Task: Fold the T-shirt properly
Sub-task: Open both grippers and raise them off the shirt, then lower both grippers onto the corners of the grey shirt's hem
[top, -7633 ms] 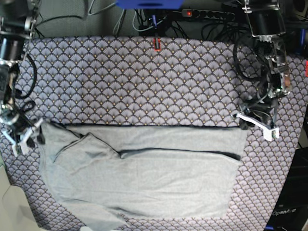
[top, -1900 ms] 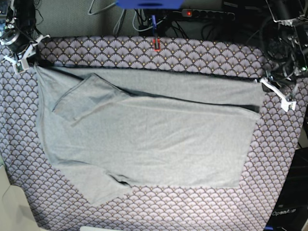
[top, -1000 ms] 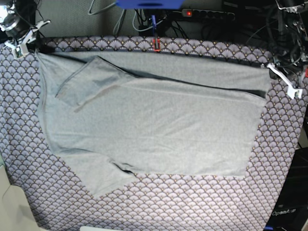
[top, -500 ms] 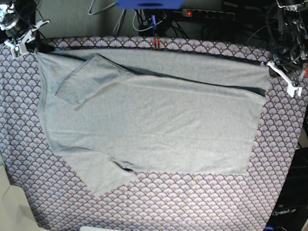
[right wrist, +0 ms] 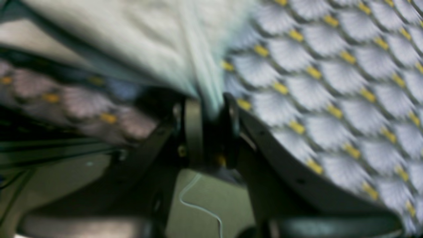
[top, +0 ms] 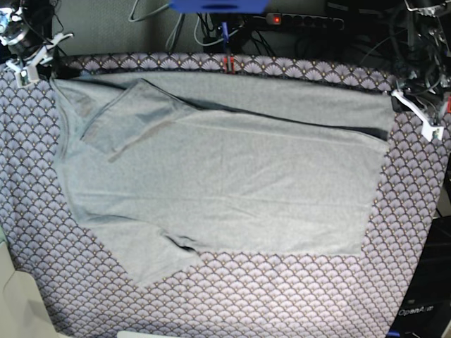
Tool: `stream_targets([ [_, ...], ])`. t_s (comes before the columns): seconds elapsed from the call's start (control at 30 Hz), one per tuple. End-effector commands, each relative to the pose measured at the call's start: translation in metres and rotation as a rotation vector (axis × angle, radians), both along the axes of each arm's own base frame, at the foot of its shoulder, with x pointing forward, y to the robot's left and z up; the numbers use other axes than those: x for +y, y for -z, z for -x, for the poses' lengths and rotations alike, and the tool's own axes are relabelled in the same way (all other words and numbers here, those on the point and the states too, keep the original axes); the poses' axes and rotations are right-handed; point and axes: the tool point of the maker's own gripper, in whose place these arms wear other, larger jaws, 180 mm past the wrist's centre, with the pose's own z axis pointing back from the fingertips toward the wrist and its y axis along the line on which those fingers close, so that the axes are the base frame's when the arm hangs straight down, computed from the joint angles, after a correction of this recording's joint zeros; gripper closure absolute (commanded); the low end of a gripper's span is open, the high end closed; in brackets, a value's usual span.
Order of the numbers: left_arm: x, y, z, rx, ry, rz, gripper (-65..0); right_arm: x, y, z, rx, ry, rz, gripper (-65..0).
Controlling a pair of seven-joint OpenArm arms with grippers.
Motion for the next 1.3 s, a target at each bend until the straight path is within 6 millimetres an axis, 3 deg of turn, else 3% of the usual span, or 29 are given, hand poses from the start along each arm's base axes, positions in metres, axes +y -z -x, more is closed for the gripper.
stream_targets([
  [0.0, 0.007, -0.013, -0.010, -0.044, 0.006, -0.022, -20.2, -0.015, -0.007, 0.001, -0.005, 0.018, 0.038, -12.4],
  [0.27, 0.005, -0.011, -0.007, -0.041, 0.000, -0.013, -20.4, -0.027, -0.011, 0.005, -0.002, 0.037, 0.060, -12.5],
  [0.37, 0.009, -0.010, 0.000, -0.045, -0.038, -0.006, -22.1, -0.041, -0.019, 0.004, -0.023, 0.070, 0.084, -12.5],
  [0.47, 0.022, -0.013, 0.009, -0.066, -0.114, -0.002, -31.3, -0.056, -0.030, -0.002, -0.056, 0.099, 0.111, -12.5],
  [0.57, 0.032, -0.019, 0.010, -0.088, -0.149, -0.008, -43.8, -0.064, -0.051, -0.035, -0.150, 0.117, 0.129, -12.5],
  [0.63, 0.031, -0.024, 0.006, -0.103, -0.136, -0.015, -46.8, -0.068, -0.057, -0.052, -0.178, 0.132, 0.136, -12.5],
  [0.83, 0.014, -0.058, -0.037, -0.224, 0.033, -0.043, -45.8, -0.078, -0.054, -0.092, -0.107, 0.190, 0.154, -12.5],
  [0.97, 0.007, -0.078, -0.080, -0.305, 0.069, -0.048, -45.8, -0.090, -0.057, -0.116, -0.037, 0.186, 0.269, -12.5],
  [1.13, -0.009, -0.089, -0.136, -0.303, 0.165, -0.135, -46.0, -0.073, -0.046, -0.168, 0.008, 0.143, 0.357, -12.6],
  [1.27, -0.022, -0.091, -0.163, -0.326, 0.145, -0.117, -46.1, -0.056, -0.036, -0.207, 0.036, 0.094, 0.352, -12.6],
])
